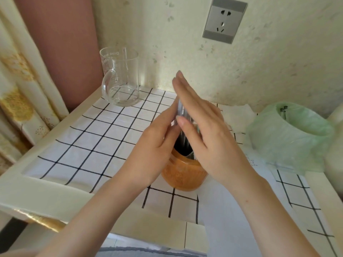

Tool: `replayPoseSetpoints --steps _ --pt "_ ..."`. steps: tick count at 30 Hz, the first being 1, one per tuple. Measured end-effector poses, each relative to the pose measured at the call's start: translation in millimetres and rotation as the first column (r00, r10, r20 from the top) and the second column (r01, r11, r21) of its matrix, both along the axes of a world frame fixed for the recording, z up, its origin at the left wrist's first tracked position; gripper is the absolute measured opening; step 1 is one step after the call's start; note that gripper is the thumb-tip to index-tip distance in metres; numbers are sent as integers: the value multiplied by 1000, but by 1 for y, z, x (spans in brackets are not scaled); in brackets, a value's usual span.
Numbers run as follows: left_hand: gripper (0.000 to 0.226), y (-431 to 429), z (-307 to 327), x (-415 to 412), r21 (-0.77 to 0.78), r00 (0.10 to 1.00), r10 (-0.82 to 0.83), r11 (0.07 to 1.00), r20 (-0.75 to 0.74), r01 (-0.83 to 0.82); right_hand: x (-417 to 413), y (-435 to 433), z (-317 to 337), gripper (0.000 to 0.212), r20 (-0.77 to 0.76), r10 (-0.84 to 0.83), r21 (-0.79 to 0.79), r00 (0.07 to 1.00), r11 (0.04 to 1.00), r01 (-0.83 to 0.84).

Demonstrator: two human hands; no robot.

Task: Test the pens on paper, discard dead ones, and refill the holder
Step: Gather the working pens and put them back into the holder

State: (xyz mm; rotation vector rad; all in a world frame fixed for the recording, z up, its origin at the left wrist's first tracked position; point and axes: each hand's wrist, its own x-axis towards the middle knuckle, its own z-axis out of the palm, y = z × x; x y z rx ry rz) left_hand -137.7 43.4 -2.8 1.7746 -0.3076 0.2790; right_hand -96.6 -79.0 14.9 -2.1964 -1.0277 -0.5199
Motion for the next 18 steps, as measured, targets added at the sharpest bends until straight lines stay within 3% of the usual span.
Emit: replayPoseSetpoints --steps 4,7,11,15,18 --pt "63 9 -8 12 -75 996 4 997 -90 -11 8 -6 3 36 49 -17 77 999 997 13" --pt "78 5 -4 7 -70 990 -63 996 -129 54 8 -8 2 36 -3 78 132 997 988 -77" --pt "53 -3 -4 11 99 991 87 992 -102 -77 7 -2 -12 38 -58 98 71 994 993 -94" --pt "31 -5 -6 12 125 991 109 987 -81 -98 8 -9 -12 37 -14 56 23 998 998 -56" --pt "61 -4 -9 14 98 989 77 993 -122 -65 9 -15 -7 41 -49 51 107 998 993 -45"
